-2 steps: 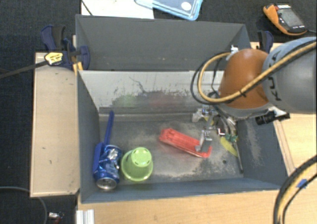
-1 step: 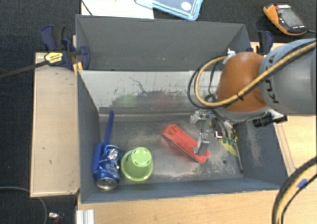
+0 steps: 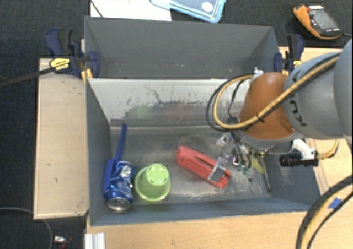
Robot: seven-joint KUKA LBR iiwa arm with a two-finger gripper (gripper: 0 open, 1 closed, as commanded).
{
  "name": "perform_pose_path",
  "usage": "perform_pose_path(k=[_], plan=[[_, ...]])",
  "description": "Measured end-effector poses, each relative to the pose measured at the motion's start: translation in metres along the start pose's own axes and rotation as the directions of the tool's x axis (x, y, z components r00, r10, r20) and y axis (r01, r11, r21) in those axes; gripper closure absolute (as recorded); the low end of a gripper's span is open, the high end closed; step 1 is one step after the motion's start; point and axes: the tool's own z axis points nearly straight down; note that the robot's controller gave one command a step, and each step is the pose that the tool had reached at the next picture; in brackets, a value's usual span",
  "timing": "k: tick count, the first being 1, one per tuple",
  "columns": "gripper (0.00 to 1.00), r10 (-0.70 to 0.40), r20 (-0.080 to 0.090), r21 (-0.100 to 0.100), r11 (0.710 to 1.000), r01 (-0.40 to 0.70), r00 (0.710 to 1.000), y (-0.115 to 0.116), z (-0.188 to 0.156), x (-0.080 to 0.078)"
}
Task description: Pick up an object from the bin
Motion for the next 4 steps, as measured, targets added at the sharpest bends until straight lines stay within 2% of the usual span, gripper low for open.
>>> perform_pose_path(k=[1,2,3,4], plan=[[0.0,-0.252,0.008,0.001,0.968,0.252,0.968,-0.006,0.033,-0.019],[1.0,0.14,0.003,-0.002,0.99,-0.14,0.99,0.034,0.03,0.01],[1.0,0.14,0.003,-0.001,0.99,-0.14,0.99,0.034,0.03,0.01],[1.0,0.137,-0.007,0.006,0.991,-0.137,0.991,0.032,0.008,0.013]])
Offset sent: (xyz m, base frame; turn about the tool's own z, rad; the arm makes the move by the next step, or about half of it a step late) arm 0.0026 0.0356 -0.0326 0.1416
